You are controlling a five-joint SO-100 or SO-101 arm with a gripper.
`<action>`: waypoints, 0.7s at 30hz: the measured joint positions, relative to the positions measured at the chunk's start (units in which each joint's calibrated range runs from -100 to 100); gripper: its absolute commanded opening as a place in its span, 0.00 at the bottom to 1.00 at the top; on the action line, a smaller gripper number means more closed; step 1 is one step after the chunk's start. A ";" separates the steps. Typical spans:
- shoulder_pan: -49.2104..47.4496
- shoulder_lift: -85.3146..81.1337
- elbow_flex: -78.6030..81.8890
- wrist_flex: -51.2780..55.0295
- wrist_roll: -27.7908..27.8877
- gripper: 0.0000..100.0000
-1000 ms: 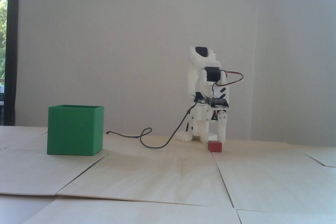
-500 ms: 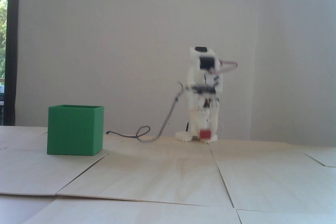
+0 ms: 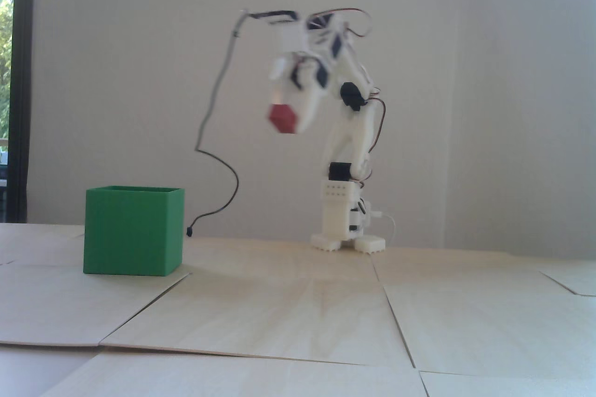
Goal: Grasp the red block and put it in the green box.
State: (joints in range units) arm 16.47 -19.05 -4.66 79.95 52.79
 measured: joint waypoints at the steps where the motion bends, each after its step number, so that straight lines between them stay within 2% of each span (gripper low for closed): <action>1: 1.68 1.49 -0.63 -1.66 0.21 0.02; 9: 10.93 15.28 -1.61 -22.13 0.87 0.02; 13: 12.61 19.51 -1.61 -31.03 0.87 0.02; 21: 12.84 25.90 -9.31 -35.36 0.87 0.02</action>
State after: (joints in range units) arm 29.31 6.85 -13.97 44.59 53.66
